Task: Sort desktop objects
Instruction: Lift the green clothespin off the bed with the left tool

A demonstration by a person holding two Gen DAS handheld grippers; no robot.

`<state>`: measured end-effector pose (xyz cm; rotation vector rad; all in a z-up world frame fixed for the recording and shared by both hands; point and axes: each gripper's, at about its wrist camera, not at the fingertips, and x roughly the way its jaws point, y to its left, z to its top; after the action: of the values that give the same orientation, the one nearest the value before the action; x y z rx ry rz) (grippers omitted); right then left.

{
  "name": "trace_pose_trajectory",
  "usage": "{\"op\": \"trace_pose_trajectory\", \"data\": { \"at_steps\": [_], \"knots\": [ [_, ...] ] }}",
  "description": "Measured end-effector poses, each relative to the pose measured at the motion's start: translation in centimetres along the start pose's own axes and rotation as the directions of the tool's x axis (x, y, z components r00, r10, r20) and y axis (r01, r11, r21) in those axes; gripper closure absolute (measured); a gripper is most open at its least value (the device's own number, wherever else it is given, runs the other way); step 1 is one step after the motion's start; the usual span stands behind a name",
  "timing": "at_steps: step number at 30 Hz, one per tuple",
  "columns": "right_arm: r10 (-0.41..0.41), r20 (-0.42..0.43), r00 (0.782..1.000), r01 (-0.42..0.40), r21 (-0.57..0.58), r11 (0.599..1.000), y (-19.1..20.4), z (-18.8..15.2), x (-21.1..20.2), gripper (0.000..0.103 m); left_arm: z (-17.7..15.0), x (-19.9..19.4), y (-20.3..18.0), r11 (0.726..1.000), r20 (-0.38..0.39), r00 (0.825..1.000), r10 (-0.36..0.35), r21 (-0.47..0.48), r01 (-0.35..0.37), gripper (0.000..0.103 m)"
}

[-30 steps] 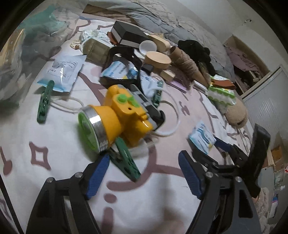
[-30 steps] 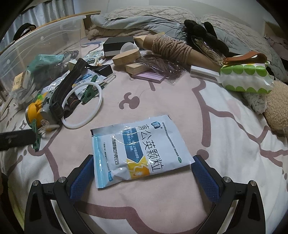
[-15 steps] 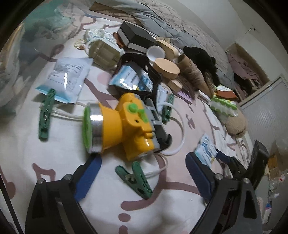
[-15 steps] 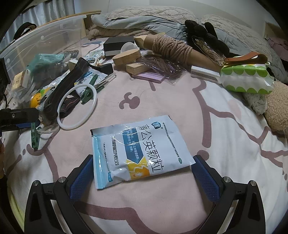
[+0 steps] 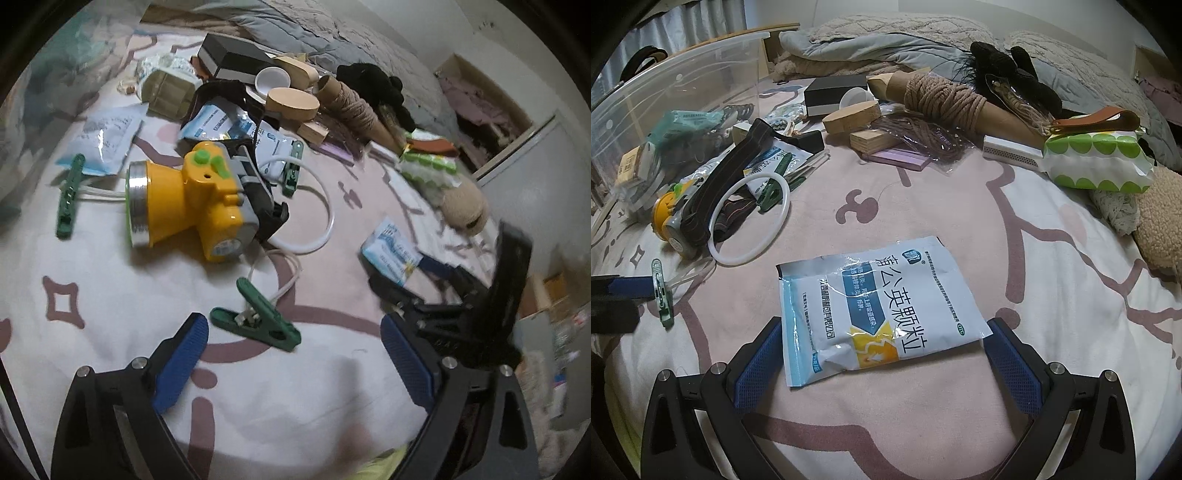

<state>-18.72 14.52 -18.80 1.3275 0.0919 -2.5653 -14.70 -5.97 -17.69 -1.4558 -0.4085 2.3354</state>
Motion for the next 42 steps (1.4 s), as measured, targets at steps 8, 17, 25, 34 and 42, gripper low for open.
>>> {"op": "trace_pose_trajectory", "data": {
  "at_steps": [8, 17, 25, 34, 42],
  "knots": [
    [0.033, 0.001, 0.999, -0.033, -0.003, 0.999, -0.4, 0.0, -0.1, 0.000, -0.6, 0.7, -0.7, 0.970, 0.027, 0.976, 0.218, 0.105, -0.219, 0.009],
    [0.037, 0.000, 0.999, -0.037, -0.002, 0.999, -0.5, -0.1, -0.1, 0.000, -0.1, 2.0, -1.5, 0.970, -0.030, 0.987, 0.157, 0.192, -0.148, 0.015],
    [0.058, -0.006, 0.998, -0.058, -0.002, 0.998, -0.7, -0.1, -0.1, 0.000, -1.2, 1.8, -2.4, 0.958, -0.023, 0.980, 0.198, 0.217, -0.189, 0.028],
    [0.084, -0.035, 0.996, -0.083, 0.022, 0.996, -1.0, 0.0, -0.5, 0.000, -1.3, 2.1, -2.3, 0.950, -0.016, 0.974, 0.227, 0.222, -0.218, 0.031],
    [0.164, -0.055, 0.985, -0.163, 0.009, 0.987, -0.5, 0.2, -1.0, 0.000, -1.3, 2.4, -2.2, 0.951, -0.021, 0.973, 0.229, 0.221, -0.218, 0.030]
  ]
}}
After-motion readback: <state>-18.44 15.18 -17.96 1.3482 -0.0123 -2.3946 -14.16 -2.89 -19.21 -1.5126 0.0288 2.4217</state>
